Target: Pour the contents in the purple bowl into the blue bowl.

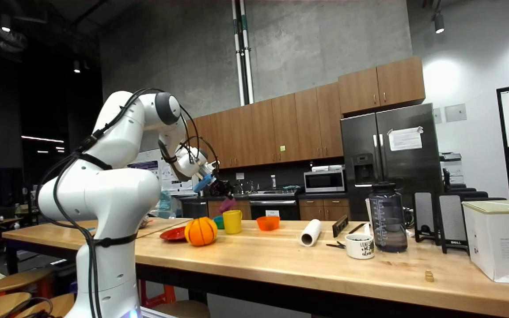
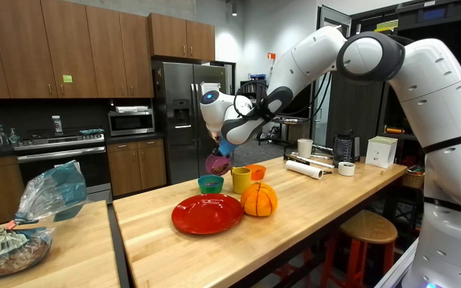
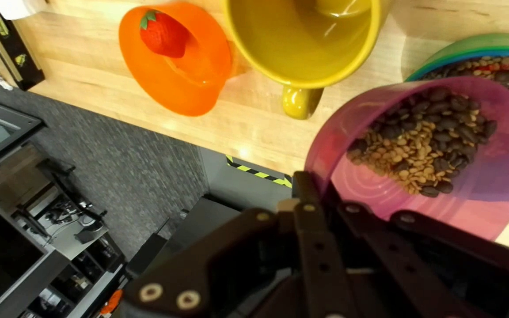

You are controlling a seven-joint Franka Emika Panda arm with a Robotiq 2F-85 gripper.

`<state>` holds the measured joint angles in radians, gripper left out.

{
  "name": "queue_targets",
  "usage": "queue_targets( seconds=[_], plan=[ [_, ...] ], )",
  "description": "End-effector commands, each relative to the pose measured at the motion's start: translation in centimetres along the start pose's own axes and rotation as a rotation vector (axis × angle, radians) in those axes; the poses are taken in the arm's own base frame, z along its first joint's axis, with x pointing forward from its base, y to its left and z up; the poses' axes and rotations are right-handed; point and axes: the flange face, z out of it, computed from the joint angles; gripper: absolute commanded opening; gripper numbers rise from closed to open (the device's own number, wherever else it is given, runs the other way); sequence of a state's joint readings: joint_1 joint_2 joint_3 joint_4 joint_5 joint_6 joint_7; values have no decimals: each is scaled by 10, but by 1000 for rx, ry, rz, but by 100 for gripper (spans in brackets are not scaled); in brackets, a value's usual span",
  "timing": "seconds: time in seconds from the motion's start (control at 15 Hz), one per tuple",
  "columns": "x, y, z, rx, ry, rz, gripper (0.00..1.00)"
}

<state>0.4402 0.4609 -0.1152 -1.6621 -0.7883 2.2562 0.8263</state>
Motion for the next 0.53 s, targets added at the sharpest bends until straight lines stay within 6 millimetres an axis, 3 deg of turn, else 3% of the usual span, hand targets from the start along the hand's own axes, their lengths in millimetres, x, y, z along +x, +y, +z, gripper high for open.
queue_targets(
  seconds=[0.0, 0.47],
  plan=[
    [1, -9, 0, -89, 18, 7, 1],
    [-6, -28, -12, -175, 33, -22, 1]
  ],
)
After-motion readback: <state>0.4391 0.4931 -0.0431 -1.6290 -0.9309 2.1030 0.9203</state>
